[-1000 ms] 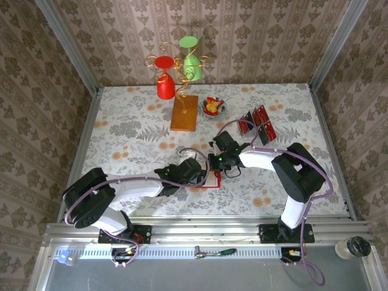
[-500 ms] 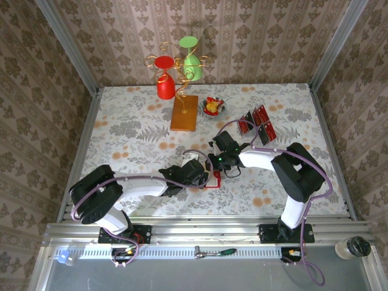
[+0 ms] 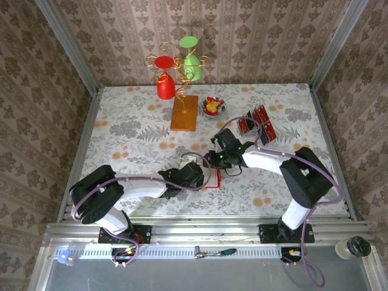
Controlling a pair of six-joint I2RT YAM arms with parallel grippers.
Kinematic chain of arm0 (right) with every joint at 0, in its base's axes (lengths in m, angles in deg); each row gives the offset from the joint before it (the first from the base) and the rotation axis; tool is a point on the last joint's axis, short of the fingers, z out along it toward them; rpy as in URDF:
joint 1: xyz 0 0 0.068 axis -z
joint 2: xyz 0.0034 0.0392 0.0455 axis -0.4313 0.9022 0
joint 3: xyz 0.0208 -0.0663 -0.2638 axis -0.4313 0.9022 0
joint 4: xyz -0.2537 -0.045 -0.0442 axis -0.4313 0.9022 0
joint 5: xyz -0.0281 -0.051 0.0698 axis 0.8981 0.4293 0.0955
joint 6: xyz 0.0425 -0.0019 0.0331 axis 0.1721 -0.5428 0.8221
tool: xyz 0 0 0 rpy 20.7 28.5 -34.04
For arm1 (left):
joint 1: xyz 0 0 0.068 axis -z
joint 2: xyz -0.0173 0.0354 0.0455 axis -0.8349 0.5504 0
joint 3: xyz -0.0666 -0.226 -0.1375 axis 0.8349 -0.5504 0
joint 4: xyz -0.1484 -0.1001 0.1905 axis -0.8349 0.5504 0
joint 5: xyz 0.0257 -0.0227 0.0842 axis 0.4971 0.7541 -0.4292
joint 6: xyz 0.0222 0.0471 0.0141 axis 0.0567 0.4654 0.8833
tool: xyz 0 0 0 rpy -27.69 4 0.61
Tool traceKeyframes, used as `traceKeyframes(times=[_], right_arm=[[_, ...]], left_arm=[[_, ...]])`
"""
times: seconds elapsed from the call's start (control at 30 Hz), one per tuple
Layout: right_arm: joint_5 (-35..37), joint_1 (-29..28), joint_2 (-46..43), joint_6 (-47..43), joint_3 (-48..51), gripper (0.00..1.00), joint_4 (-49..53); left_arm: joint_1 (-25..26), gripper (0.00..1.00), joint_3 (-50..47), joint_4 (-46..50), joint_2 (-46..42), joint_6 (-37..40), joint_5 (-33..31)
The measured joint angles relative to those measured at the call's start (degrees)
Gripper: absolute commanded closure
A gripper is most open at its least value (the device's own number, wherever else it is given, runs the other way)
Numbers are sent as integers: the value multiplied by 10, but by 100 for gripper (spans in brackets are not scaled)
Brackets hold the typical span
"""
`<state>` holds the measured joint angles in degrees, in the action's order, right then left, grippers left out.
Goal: Put the credit cards into the card holder
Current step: Flip over the card slot in the card holder.
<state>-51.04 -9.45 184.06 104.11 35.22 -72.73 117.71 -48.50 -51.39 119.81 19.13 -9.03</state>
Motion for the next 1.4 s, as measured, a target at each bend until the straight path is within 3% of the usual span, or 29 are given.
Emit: traceKeyframes(times=[0.4, 1.07, 1.4], right_arm=[[13, -3, -11, 52, 30, 55, -15], [-17, -3, 24, 60, 30, 58, -51], [-56, -3, 23, 49, -3, 58, -36]], left_arm=[[0, 15, -17, -17, -9, -4, -6], [0, 15, -21, -17, -19, -4, -12], [0, 12, -21, -14, -66, -4, -15]])
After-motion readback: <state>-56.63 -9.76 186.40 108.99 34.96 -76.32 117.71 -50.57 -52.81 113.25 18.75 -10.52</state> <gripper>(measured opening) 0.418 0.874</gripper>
